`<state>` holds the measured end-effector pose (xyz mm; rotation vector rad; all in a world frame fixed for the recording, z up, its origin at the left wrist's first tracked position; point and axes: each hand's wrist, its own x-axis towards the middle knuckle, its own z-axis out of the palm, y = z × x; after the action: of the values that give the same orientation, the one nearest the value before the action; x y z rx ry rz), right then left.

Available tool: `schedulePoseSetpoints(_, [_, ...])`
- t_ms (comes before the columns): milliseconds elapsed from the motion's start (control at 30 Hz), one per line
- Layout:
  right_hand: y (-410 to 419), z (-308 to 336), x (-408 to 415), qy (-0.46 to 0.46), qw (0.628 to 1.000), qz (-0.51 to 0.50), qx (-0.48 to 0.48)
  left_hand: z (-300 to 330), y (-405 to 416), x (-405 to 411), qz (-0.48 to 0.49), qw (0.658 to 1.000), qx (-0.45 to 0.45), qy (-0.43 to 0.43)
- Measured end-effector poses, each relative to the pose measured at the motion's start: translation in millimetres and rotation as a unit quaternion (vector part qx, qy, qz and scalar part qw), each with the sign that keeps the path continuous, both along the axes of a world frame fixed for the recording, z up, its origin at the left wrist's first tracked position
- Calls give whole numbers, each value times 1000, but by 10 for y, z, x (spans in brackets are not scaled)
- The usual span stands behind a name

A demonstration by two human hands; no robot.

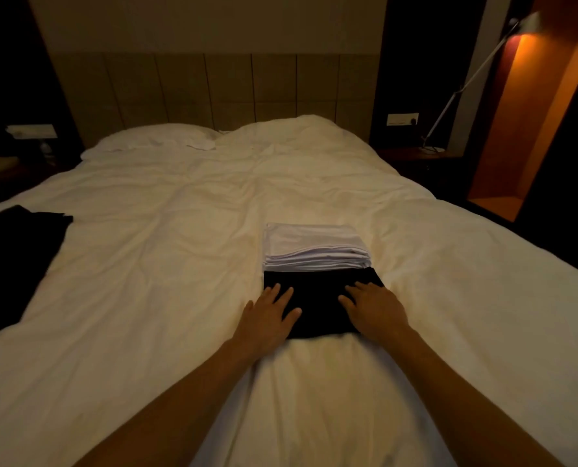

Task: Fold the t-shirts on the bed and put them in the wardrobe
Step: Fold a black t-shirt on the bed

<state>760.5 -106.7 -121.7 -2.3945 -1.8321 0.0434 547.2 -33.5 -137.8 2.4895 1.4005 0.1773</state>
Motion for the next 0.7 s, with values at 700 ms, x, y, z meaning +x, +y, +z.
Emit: schedulePoseSetpoints(700, [-687,1133,-2535,232,939,80,240,1426,-1168,-2148,163,947,151,-231])
